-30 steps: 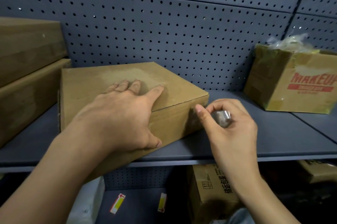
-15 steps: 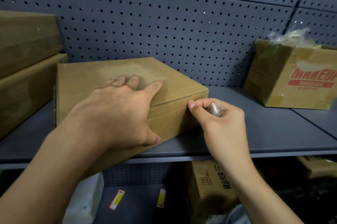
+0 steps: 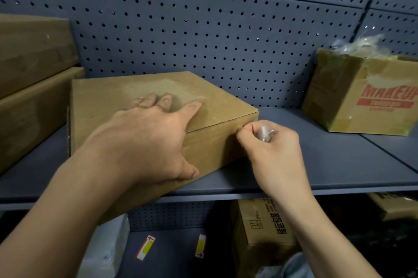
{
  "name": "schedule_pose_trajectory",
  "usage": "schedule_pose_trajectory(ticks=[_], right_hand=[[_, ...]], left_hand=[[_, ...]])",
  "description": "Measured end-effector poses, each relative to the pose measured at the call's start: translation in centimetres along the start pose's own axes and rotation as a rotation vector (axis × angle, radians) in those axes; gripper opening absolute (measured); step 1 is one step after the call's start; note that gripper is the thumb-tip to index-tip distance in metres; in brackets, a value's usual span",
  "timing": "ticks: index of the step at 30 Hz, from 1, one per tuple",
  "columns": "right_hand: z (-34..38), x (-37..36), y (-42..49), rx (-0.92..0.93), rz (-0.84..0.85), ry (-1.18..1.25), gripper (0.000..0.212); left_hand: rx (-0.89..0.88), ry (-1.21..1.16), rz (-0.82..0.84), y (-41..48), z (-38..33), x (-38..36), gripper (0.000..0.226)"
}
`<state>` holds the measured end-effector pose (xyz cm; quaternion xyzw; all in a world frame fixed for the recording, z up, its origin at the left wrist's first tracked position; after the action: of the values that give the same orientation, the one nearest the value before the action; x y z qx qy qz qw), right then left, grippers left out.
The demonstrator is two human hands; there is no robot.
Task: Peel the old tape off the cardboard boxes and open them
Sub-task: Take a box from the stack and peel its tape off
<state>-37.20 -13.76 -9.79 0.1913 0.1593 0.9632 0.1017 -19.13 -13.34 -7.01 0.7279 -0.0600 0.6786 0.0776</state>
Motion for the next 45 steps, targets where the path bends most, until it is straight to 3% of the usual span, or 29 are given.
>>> schedule_pose_trajectory(ticks=[10,14,16,21,25,29,36,40,45], right_hand=[[-1.3,2.7,0.9,0.113,0.066,-0.388,0.022],[-1.5,1.9,0.4,0.099,0.123,-0.144,0.018],[-1.1,1.6,0.0,0.129,0.179,-0.052,0.032],[-0.7,1.7,0.7,0.112,0.084,-0.125,0.058],[-1.0,1.5,0.9,0.150,0.067,-0.128,0.035],[-1.7,1.7,0.6,0.198,0.137,-0.125,0.030],[-3.7,6.0,2.3,0.025,0.119,-0.021,0.016],[-3.6,5.6,2.3,0.019,0.079,0.162,0.017],[-4.2,4.3,3.3,-0.034,0.100,0.174,0.041]], left_hand=[[-0.017,-0.028,0.023,0.1,0.0,0.1,0.121],[-0.022,-0.017,0.018,0.1,0.1,0.1,0.121],[-0.028,-0.013,0.012,0.1,0.2,0.0,0.121],[-0.023,-0.018,0.014,0.2,0.2,0.1,0.120],[-0.020,-0.016,0.011,0.2,0.1,0.1,0.120],[-0.019,-0.028,0.006,0.2,0.3,0.1,0.121],[-0.044,-0.039,0.024,0.2,0.3,0.3,0.122],[-0.036,-0.027,0.022,0.2,0.2,0.4,0.123],[-0.036,-0.028,0.051,0.2,0.5,0.4,0.121]])
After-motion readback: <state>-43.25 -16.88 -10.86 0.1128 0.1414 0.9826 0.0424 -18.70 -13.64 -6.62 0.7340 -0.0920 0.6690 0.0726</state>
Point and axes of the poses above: each hand's wrist, its own y-axis towards the middle knuckle, its own x-axis out of the back of the hand, z = x × y, the point moved 8 cm from there along y, towards the middle knuckle, and after that the axes turned 7 degrees about -y, right-handed, at the moved point
